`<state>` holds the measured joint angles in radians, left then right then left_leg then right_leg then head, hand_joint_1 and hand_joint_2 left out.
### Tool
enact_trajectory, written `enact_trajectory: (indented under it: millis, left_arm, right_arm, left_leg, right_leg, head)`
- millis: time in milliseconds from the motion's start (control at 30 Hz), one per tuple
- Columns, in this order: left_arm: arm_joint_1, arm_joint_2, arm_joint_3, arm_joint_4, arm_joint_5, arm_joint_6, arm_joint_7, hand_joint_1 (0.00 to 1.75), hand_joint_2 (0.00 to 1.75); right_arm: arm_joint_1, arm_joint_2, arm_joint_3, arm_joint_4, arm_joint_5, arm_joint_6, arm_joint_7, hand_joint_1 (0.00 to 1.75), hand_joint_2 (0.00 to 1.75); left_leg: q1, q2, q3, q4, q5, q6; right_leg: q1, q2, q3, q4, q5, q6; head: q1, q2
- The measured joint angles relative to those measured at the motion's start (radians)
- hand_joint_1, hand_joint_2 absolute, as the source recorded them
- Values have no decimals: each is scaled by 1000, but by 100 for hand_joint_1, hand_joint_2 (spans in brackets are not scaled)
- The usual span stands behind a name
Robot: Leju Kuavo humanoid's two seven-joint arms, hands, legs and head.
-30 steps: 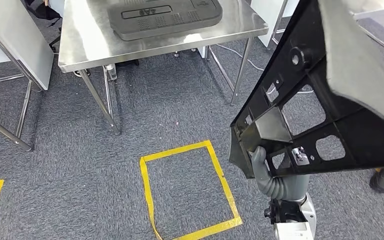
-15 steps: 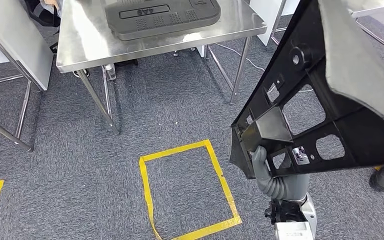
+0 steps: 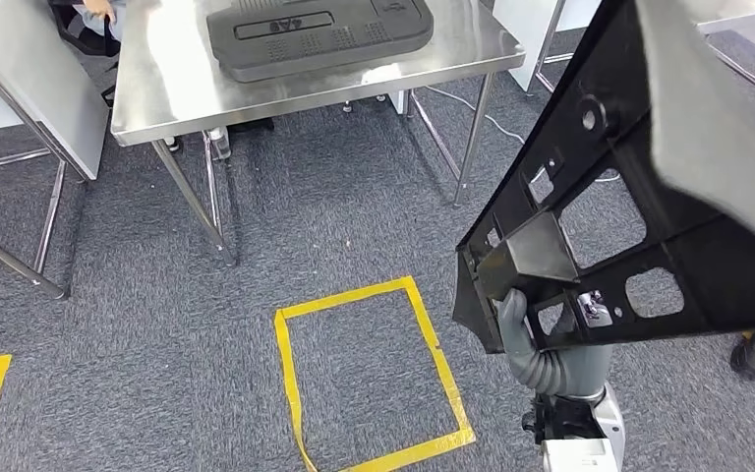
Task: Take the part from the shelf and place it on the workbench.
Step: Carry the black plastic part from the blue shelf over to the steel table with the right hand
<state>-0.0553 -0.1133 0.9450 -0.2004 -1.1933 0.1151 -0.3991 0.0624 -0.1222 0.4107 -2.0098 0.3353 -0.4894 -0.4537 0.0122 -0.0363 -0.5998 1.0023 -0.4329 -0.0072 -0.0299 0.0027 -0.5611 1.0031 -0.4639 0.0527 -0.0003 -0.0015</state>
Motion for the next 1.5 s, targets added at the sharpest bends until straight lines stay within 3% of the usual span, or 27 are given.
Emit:
enact_trajectory:
  millis: [67, 100, 200, 233, 267, 300, 367, 400, 467, 567, 633, 700, 767, 800, 867, 933, 967, 1000, 1100, 1200, 1333, 1367, 1433, 1500]
  left_arm:
    - [1, 0, 0, 0, 0, 0, 2, 0, 175]
    - [1, 0, 0, 0, 0, 0, 2, 0, 175]
    - [1, -1, 0, 0, 0, -1, 5, 0, 175]
    - [1, -1, 0, 1, -1, -1, 6, 0, 175]
    - [2, -1, 0, 1, -1, -2, 7, 0, 175]
    - [2, -1, 0, 1, -1, -2, 8, 0, 175]
    - [2, -1, 0, 1, -1, -2, 8, 0, 175]
    - [1, -1, 0, 1, -1, -2, 8, 0, 175]
    - [0, -2, 0, 1, -1, -2, 7, 0, 175]
    - [-2, -4, 0, 1, -1, -2, 7, 0, 175]
    - [-2, -5, 0, 1, 0, -1, 6, 0, 175]
    - [-3, -5, 1, 1, 0, -1, 6, 0, 175]
    - [-3, -6, 1, 1, 0, -1, 6, 0, 175]
    - [-2, -6, 1, 1, 0, -1, 6, 0, 175]
    - [-2, -7, 1, 1, 0, -1, 6, 0, 175]
    - [-2, -9, 1, 1, 0, -1, 6, 0, 175]
    - [-2, -9, 1, 1, 0, -1, 6, 0, 175]
    - [-2, -9, 1, 1, 0, -1, 6, 0, 175]
    - [-2, -8, 1, 0, 0, -1, 6, 0, 175]
    - [-2, -7, 1, 0, 0, -1, 6, 0, 175]
    - [-2, -7, 1, 0, 0, -1, 6, 0, 175]
    - [-2, -7, 1, 0, 0, -1, 6, 0, 175]
    - [-1, -6, 1, 0, -1, -1, 6, 0, 175]
    - [-1, -6, 1, 1, -1, -1, 6, 0, 175]
  right_arm:
    - [0, 0, 0, 0, 1, 0, 0, 175, 175]
    - [0, 1, 0, 0, 2, 0, 0, 175, 175]
    - [0, 1, 0, 0, 3, 0, 0, 175, 175]
    - [1, 1, 0, 0, 4, 0, 0, 175, 175]
    - [1, 1, 0, 0, 4, 0, 1, 175, 175]
    - [1, 1, 0, 0, 5, 0, 1, 175, 175]
    - [1, 1, 0, 0, 7, 0, 1, 175, 175]
    - [0, 1, 0, 0, 8, 0, 1, 175, 175]
    - [0, 1, 1, -1, 11, -1, 3, 175, 175]
    - [-1, 3, 1, -2, 15, -3, 6, 175, 175]
    - [-2, 3, 0, -4, 17, -4, 6, 175, 175]
    - [-2, 3, 0, -4, 17, -6, 7, 175, 175]
    - [-1, 3, 0, -4, 17, -6, 9, 175, 175]
    - [0, 3, 0, -4, 17, -6, 10, 175, 175]
    - [0, 3, 0, -4, 17, -6, 10, 175, 175]
    - [0, 3, 0, -4, 17, -7, 10, 175, 175]
    - [0, 3, 0, -5, 17, -7, 10, 175, 175]
    - [0, 3, 0, -5, 17, -7, 10, 175, 175]
    - [-1, 3, -1, -5, 16, -9, 10, 175, 175]
    - [-2, 6, -2, -6, 14, -15, 10, 175, 175]
    - [-1, 7, -2, -6, 14, -16, 10, 175, 175]
    - [-1, 7, -3, -6, 13, -16, 10, 175, 175]
    - [-1, 7, -6, -6, 11, -18, 10, 175, 175]
    - [-1, 8, -9, -6, 10, -21, 10, 175, 175]
  left_leg:
    - [4, 8, -3, 14, -9, -7]
    - [6, 15, -17, 47, -28, -11]
    - [7, 29, -111, 242, -114, -16]
    - [7, 29, -139, 289, -125, -16]
    - [7, 30, -149, 301, -116, -15]
    - [7, 30, -140, 272, -88, -13]
    - [7, 34, -79, 142, -15, -5]
    - [5, 35, -51, 84, 5, -2]
    - [-1, 35, -29, 37, 5, 3]
    - [-2, 30, -25, 27, -1, 18]
    - [1, 28, -17, 21, -4, 31]
    - [-1, 26, -14, 20, -10, 40]
    - [-3, 22, -8, 21, -17, 43]
    - [-3, 20, -2, 21, -21, 42]
    - [-4, 15, 13, 21, -31, 38]
    - [-9, 11, 22, 22, -42, 30]
    - [-11, 9, 24, 22, -45, 26]
    - [-13, 9, 26, 21, -47, 22]
    - [-10, 15, 21, 37, -63, 8]
    - [-7, 24, -31, 150, -117, -3]
    - [-6, 26, -55, 196, -135, -5]
    - [-4, 26, -77, 234, -146, -7]
    - [4, 31, -77, 191, -85, -12]
    - [8, 33, -30, 70, -12, -12]
  right_leg:
    - [-2, -1, 4, -1, 1, -15]
    - [-4, -2, 7, -2, 1, -21]
    - [-1, -6, 17, -2, -7, -36]
    - [1, -6, 21, -2, -10, -39]
    - [2, -6, 26, -2, -14, -41]
    - [3, -6, 32, -2, -18, -42]
    - [3, -5, 46, -2, -31, -36]
    - [6, -5, 50, -1, -37, -31]
    - [10, -6, 51, -3, -46, -20]
    - [11, -10, 52, -3, -56, -7]
    - [12, -10, 15, 68, -88, -8]
    - [12, -7, -67, 205, -136, -16]
    - [13, -6, -131, 287, -145, -11]
    - [13, -6, -135, 271, -123, -3]
    - [13, -6, -92, 142, -46, 13]
    - [17, -5, -46, 31, 8, 10]
    - [19, -5, -36, 11, 17, 3]
    - [22, -4, -33, 9, 17, -4]
    - [11, -4, -21, -1, 17, -23]
    - [4, -6, -6, -6, 10, -38]
    - [5, -7, -3, -6, 8, -41]
    - [5, -7, -1, -5, 7, -43]
    - [3, -4, 20, -5, -9, -39]
    - [5, -1, 38, -3, -28, -26]
  head:
    - [-1, 0]
    - [-2, 0]
    - [-4, 0]
    - [-4, 0]
    - [-4, 0]
    - [-4, 0]
    - [-4, 0]
    - [-4, 0]
    - [-5, 0]
    - [-5, 0]
    - [-2, 0]
    - [1, 0]
    - [1, 0]
    - [1, 0]
    - [2, 0]
    - [3, 0]
    - [3, 0]
    - [3, 0]
    - [1, 0]
    - [-3, 0]
    - [-3, 0]
    - [-3, 0]
    - [-3, 0]
    - [-6, 0]
